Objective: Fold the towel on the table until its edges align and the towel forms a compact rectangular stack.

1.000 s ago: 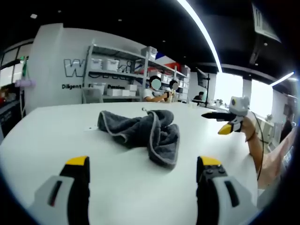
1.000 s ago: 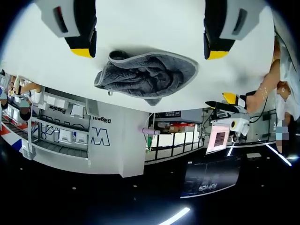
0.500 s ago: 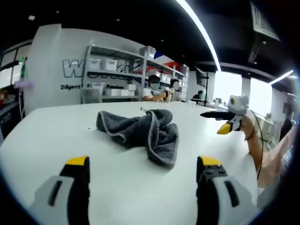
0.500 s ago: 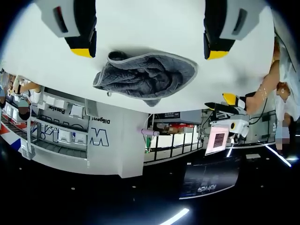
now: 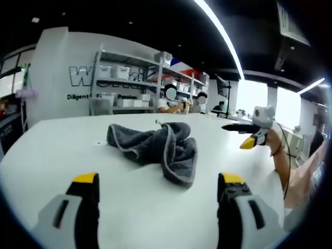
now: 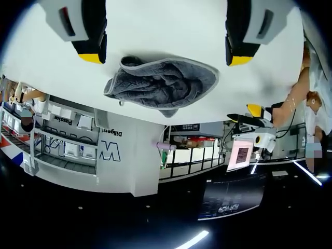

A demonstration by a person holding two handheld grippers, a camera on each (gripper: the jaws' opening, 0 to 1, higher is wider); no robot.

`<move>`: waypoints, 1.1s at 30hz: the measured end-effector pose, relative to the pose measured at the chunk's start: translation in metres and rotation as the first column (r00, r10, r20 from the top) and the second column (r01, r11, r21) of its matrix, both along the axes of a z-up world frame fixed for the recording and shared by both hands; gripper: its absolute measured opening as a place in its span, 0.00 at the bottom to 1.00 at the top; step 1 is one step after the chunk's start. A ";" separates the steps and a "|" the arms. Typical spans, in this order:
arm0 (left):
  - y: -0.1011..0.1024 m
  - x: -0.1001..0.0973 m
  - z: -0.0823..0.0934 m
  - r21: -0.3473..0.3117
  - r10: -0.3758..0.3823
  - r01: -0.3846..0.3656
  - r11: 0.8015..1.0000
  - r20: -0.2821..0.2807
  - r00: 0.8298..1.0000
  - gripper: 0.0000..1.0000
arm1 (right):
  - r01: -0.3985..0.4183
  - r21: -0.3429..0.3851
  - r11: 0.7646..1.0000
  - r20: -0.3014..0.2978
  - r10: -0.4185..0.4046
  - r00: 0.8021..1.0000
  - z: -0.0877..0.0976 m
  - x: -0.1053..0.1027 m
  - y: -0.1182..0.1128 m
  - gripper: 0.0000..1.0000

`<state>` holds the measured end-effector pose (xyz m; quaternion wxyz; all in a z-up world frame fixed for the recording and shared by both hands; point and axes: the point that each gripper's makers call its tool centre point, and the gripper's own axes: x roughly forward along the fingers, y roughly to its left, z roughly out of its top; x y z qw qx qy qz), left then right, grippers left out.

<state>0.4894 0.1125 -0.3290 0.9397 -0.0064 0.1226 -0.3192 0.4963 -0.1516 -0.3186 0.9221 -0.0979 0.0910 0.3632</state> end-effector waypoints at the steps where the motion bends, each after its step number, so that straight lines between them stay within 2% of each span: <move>1: 0.000 0.000 0.000 -0.002 0.000 0.000 1.000 0.001 1.000 0.99 | 0.000 0.000 1.000 0.003 0.000 1.000 0.001 0.000 -0.001 1.00; 6: 0.000 0.000 0.001 -0.008 -0.002 0.002 1.000 0.001 1.000 0.99 | -0.007 0.016 1.000 0.024 0.007 1.000 0.009 -0.002 -0.002 1.00; 12: -0.001 0.000 0.002 -0.008 -0.011 0.011 1.000 0.001 1.000 0.99 | -0.013 0.009 1.000 0.017 0.013 1.000 0.012 0.004 -0.003 0.96; 17: -0.001 0.000 0.002 -0.007 -0.012 0.012 1.000 0.001 1.000 0.99 | -0.028 -0.002 1.000 0.025 0.028 0.999 0.028 0.012 0.000 0.91; 20: -0.001 -0.001 0.003 -0.010 -0.013 0.013 1.000 0.003 1.000 0.99 | -0.018 0.001 1.000 0.006 0.018 1.000 0.033 0.025 -0.003 0.88; 25: 0.000 -0.003 0.005 -0.015 -0.014 0.014 1.000 0.008 1.000 0.99 | 0.032 0.024 0.999 -0.038 -0.031 0.999 0.039 0.059 -0.014 0.80; 29: 0.000 -0.003 0.006 -0.016 -0.018 0.018 1.000 0.010 1.000 0.99 | 0.060 0.016 0.998 -0.084 -0.059 0.995 0.032 0.085 -0.018 0.74; 33: 0.000 -0.004 0.006 -0.014 -0.018 0.018 1.000 0.011 1.000 0.99 | 0.082 0.002 0.997 -0.113 -0.081 0.990 0.024 0.103 -0.018 0.71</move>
